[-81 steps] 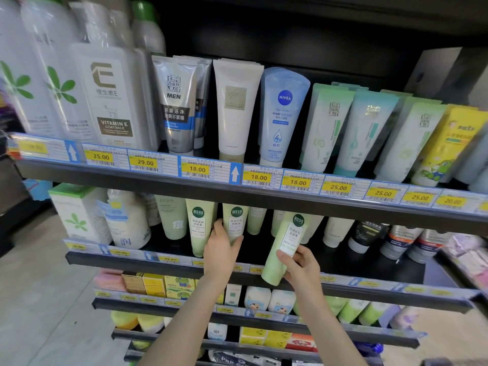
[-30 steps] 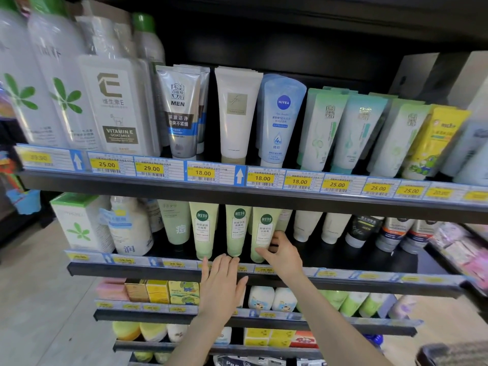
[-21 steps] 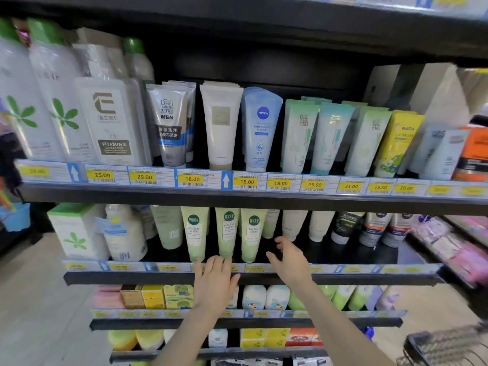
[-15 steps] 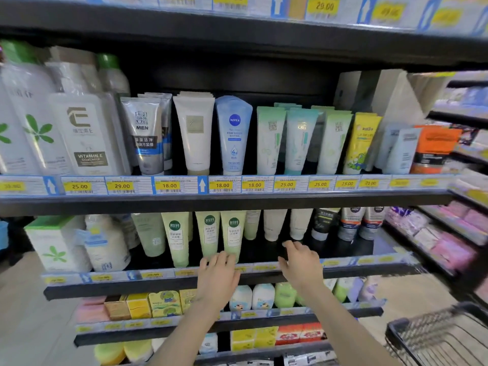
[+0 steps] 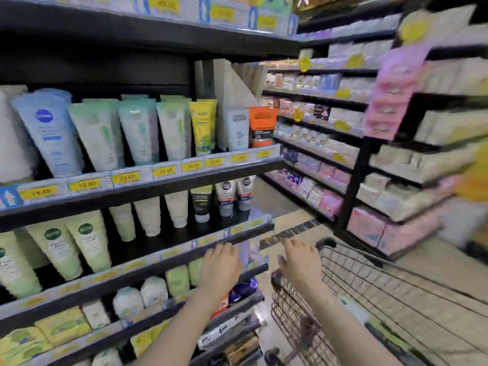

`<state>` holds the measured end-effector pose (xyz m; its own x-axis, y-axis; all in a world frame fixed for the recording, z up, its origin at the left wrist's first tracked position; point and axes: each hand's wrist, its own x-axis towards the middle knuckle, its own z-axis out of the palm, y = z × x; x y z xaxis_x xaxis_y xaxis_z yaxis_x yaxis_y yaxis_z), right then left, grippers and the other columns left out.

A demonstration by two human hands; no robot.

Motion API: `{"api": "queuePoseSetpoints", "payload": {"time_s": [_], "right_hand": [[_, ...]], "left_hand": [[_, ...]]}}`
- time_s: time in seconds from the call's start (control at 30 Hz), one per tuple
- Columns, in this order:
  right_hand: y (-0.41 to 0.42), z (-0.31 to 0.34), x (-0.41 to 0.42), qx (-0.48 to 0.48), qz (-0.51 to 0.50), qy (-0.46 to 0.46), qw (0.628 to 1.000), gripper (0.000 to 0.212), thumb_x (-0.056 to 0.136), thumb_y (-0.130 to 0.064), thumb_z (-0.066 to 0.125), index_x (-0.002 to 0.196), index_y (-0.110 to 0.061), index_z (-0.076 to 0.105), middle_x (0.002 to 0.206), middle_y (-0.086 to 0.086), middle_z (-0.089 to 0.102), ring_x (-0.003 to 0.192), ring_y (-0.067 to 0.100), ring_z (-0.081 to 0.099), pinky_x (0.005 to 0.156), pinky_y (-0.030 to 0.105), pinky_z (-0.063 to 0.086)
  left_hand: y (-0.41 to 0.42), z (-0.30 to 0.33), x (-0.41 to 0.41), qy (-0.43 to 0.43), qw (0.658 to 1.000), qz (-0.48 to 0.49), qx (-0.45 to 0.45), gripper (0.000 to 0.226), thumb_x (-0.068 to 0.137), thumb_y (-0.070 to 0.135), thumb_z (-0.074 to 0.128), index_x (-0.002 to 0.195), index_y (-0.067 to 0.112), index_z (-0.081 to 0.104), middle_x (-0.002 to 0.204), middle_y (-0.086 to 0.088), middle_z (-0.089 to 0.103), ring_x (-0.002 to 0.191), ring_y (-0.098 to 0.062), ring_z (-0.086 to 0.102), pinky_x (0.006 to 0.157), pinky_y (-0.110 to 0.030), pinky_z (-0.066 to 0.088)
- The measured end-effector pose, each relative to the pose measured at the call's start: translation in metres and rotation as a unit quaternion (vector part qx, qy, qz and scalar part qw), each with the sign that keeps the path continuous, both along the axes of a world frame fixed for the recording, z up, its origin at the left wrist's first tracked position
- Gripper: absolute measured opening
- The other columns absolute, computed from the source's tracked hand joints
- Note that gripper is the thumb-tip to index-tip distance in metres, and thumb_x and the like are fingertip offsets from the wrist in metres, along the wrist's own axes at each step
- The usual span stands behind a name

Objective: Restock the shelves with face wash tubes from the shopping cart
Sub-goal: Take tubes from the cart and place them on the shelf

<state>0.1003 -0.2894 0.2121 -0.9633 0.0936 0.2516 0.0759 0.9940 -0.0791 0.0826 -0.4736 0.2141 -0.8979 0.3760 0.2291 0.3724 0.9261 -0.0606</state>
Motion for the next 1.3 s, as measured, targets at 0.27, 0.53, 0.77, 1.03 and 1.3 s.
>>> {"api": "queuePoseSetpoints", "payload": {"time_s": [0.27, 0.53, 0.77, 1.03, 1.3], "right_hand": [[0.148, -0.016, 0.06, -0.023, -0.091, -0.036, 0.995, 0.042, 0.095, -0.033, 0.042, 0.134, -0.018, 0.039, 0.13, 0.001, 0.051, 0.115, 0.021, 0.052, 0.098, 0.034, 0.038], [0.243, -0.066, 0.09, -0.062, -0.198, -0.102, 0.973, 0.04, 0.093, -0.029, 0.045, 0.131, -0.017, 0.043, 0.121, 0.001, 0.056, 0.105, 0.02, 0.057, 0.084, 0.03, 0.047], [0.294, -0.119, 0.07, -0.11, -0.269, -0.131, 0.948, 0.035, 0.094, -0.031, 0.043, 0.126, -0.016, 0.046, 0.117, 0.001, 0.058, 0.104, 0.02, 0.057, 0.081, 0.03, 0.046], [0.33, -0.204, 0.011, -0.206, -0.334, -0.217, 0.894, 0.041, 0.094, -0.031, 0.044, 0.132, -0.018, 0.04, 0.126, 0.005, 0.055, 0.109, 0.024, 0.057, 0.076, 0.031, 0.047], [0.349, -0.303, -0.044, -0.294, -0.393, -0.281, 0.824, 0.038, 0.093, -0.029, 0.044, 0.127, -0.013, 0.042, 0.121, 0.007, 0.057, 0.108, 0.027, 0.058, 0.077, 0.033, 0.048]], "left_hand": [[0.158, -0.016, 0.015, -0.017, 0.995, -0.102, 0.006, 0.035, 0.096, 0.03, 0.037, 0.128, 0.017, 0.046, 0.127, -0.003, 0.051, 0.121, -0.023, 0.044, 0.099, -0.036, 0.032], [0.266, -0.056, 0.016, -0.108, 0.98, -0.167, 0.009, 0.04, 0.097, 0.024, 0.037, 0.137, 0.018, 0.038, 0.139, 0.0, 0.045, 0.129, -0.017, 0.04, 0.109, -0.036, 0.028], [0.335, -0.119, -0.034, -0.179, 0.964, -0.188, -0.051, 0.044, 0.097, 0.025, 0.039, 0.139, 0.015, 0.035, 0.141, -0.006, 0.043, 0.13, -0.021, 0.04, 0.11, -0.041, 0.033], [0.385, -0.203, -0.106, -0.266, 0.926, -0.243, -0.115, 0.039, 0.094, 0.027, 0.045, 0.13, 0.014, 0.041, 0.126, -0.004, 0.053, 0.112, -0.02, 0.052, 0.096, -0.036, 0.045], [0.416, -0.312, -0.15, -0.347, 0.892, -0.24, -0.164, 0.039, 0.095, 0.027, 0.039, 0.132, 0.015, 0.039, 0.132, -0.006, 0.05, 0.117, -0.023, 0.05, 0.098, -0.038, 0.043]]}}
